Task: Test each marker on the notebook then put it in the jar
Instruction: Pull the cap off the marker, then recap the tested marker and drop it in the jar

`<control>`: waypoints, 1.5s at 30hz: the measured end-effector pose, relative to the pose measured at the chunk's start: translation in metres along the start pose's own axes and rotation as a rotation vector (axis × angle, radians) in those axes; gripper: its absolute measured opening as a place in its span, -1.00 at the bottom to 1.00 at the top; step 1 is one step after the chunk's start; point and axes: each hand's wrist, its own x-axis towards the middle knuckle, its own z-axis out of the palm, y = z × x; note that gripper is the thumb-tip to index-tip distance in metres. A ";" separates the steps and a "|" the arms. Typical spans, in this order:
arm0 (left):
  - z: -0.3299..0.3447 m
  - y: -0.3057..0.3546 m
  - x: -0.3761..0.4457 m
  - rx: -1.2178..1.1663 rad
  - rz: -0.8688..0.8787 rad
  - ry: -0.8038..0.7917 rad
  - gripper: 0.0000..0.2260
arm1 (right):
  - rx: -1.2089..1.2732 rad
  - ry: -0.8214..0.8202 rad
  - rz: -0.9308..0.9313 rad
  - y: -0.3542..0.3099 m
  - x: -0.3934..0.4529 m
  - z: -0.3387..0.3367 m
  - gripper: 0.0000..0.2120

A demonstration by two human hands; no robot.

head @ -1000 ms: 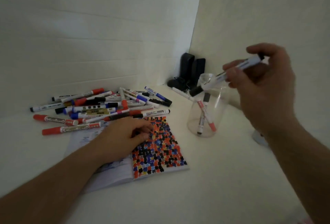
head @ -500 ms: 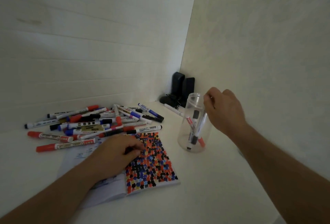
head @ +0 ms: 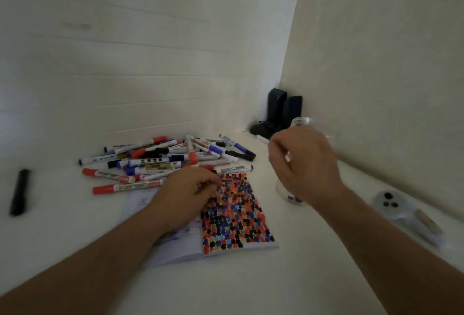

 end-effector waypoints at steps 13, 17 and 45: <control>-0.112 -0.085 -0.048 0.410 -0.388 0.021 -0.82 | 0.567 -0.421 0.685 -0.021 -0.045 0.078 -0.90; -0.101 -0.095 -0.058 0.361 -0.396 -0.029 -0.82 | 0.577 -0.447 0.676 -0.021 -0.043 0.078 -0.90; 0.003 0.003 -0.011 0.023 0.124 -0.200 -0.64 | 1.278 -0.378 0.677 -0.054 -0.042 0.056 -0.85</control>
